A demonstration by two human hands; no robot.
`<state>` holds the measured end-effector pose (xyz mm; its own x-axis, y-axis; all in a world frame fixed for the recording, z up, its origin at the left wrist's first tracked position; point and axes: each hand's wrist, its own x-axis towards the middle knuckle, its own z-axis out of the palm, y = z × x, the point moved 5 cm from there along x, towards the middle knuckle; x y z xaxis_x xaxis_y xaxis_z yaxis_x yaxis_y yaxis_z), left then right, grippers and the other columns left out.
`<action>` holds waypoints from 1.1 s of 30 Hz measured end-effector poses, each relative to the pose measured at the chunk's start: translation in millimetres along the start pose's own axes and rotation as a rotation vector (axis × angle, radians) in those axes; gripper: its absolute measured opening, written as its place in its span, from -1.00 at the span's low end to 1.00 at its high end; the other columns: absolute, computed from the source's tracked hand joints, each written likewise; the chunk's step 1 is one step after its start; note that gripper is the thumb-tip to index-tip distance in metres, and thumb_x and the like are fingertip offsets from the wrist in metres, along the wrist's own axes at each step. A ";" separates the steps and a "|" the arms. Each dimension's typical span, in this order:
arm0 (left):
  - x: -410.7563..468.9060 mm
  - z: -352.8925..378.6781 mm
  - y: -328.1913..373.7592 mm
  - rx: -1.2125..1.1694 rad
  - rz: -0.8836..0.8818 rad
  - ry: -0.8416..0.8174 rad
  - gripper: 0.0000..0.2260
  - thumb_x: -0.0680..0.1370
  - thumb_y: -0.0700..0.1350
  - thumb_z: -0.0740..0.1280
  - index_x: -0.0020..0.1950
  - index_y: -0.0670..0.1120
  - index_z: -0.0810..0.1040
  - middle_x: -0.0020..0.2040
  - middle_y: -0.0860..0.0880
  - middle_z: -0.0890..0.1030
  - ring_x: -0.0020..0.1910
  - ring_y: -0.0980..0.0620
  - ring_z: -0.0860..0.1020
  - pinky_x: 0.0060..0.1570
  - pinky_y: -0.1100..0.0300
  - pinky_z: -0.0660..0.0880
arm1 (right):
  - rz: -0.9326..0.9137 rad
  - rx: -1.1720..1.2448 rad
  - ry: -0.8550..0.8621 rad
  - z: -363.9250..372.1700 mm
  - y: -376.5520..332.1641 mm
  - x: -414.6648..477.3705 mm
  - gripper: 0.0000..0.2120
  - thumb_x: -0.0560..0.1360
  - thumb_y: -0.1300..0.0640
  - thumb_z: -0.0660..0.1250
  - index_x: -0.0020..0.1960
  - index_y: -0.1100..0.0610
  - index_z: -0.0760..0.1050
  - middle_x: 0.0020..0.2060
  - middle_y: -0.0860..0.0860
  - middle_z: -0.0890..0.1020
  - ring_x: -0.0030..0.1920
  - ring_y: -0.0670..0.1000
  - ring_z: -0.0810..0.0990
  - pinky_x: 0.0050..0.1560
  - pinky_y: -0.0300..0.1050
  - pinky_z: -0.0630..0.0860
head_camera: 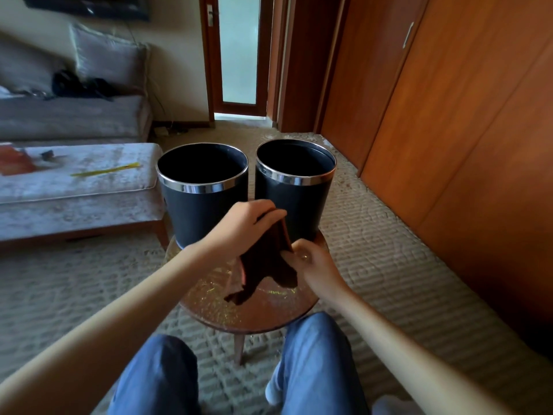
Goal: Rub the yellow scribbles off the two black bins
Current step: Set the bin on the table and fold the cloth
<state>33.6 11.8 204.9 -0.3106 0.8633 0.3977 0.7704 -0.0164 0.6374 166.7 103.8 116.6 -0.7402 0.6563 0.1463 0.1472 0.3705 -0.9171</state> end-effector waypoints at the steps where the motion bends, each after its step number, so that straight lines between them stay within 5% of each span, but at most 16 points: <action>1: -0.1 -5.8 -5.5 0.007 -0.014 0.009 -0.73 0.62 -0.03 0.30 -0.14 -0.19 0.59 -0.26 -0.06 0.59 -0.21 0.08 0.52 -0.22 0.30 0.41 | 0.019 0.010 -0.031 -1.8 2.6 -0.2 -0.81 0.54 0.16 0.40 -0.23 0.15 0.51 -0.37 -0.07 0.58 -0.28 -0.08 0.57 -0.17 -0.15 0.45; 7: -13.5 -31.5 -33.9 0.039 -0.096 0.053 -0.82 0.62 -0.04 0.31 -0.16 -0.04 0.57 -0.24 0.12 0.58 -0.21 0.32 0.52 -0.19 0.42 0.38 | 0.078 -0.098 -0.196 -16.6 9.7 -3.6 -0.88 0.51 0.22 0.44 -0.16 0.12 0.52 -0.26 0.04 0.58 -0.19 -0.05 0.56 -0.12 -0.19 0.45; 12: -25.2 -29.2 -62.9 -0.018 -0.239 0.100 -0.76 0.63 0.01 0.29 -0.14 -0.09 0.61 -0.24 -0.01 0.62 -0.24 0.14 0.56 -0.21 0.22 0.45 | 0.170 -0.093 -0.139 -27.0 8.1 -8.0 -0.87 0.58 0.16 0.33 -0.01 0.21 0.42 -0.23 0.03 0.53 -0.19 0.03 0.60 -0.39 -0.13 0.53; 16: -31.4 -18.6 -68.4 -0.139 -0.335 0.189 -0.74 0.63 0.00 0.29 -0.19 -0.10 0.59 -0.28 -0.02 0.60 -0.29 0.09 0.54 -0.25 0.18 0.42 | 0.253 0.274 -0.114 -21.7 -19.6 -15.5 -0.93 0.61 0.27 0.27 0.07 0.16 0.42 -0.25 0.14 0.59 -0.36 0.12 0.62 -0.44 -0.12 0.55; 19: -33.1 -2.9 -53.7 -0.175 -0.318 0.106 -0.77 0.64 -0.06 0.29 -0.15 -0.13 0.60 -0.28 -0.02 0.59 -0.34 0.13 0.48 -0.29 0.20 0.39 | 0.317 0.550 -0.266 -9.8 -42.7 -18.8 -0.81 0.63 0.34 0.12 0.07 0.18 0.49 -0.12 0.13 0.63 -0.16 0.24 0.69 -0.37 -0.07 0.61; 22: -34.6 4.9 -36.4 -0.268 -0.272 0.065 -0.78 0.64 -0.11 0.28 -0.12 -0.16 0.62 -0.28 -0.06 0.58 -0.36 0.19 0.47 -0.31 0.26 0.39 | 0.168 0.264 -0.273 -6.1 -56.9 -16.3 -0.80 0.62 0.35 0.15 0.12 0.15 0.47 0.00 0.08 0.66 -0.10 0.16 0.72 -0.34 -0.02 0.63; 26: -39.1 11.3 -20.3 -0.332 -0.195 0.009 -0.78 0.65 -0.11 0.27 -0.17 0.01 0.61 -0.30 0.07 0.56 -0.30 0.19 0.48 -0.24 0.24 0.41 | -0.189 -0.215 -0.056 -9.4 -75.4 -10.8 -0.95 0.54 0.15 0.39 -0.09 0.11 0.55 -0.31 0.01 0.66 -0.34 0.05 0.65 -0.29 0.14 0.62; 33: -46.5 11.7 -8.0 -0.481 -0.207 0.003 -0.79 0.66 -0.08 0.24 -0.08 0.01 0.63 -0.26 0.13 0.61 -0.24 0.24 0.53 -0.19 0.31 0.45 | -0.286 -0.284 0.114 -8.6 -89.6 -6.0 -0.84 0.52 0.06 0.43 -0.20 0.11 0.59 -0.40 -0.01 0.60 -0.34 -0.02 0.57 -0.30 -0.07 0.48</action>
<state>48.4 -22.4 173.6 -0.4310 0.8718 0.2329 0.3503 -0.0762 0.9335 163.6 72.3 201.1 -0.7022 0.5633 0.4355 0.1332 0.7048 -0.6968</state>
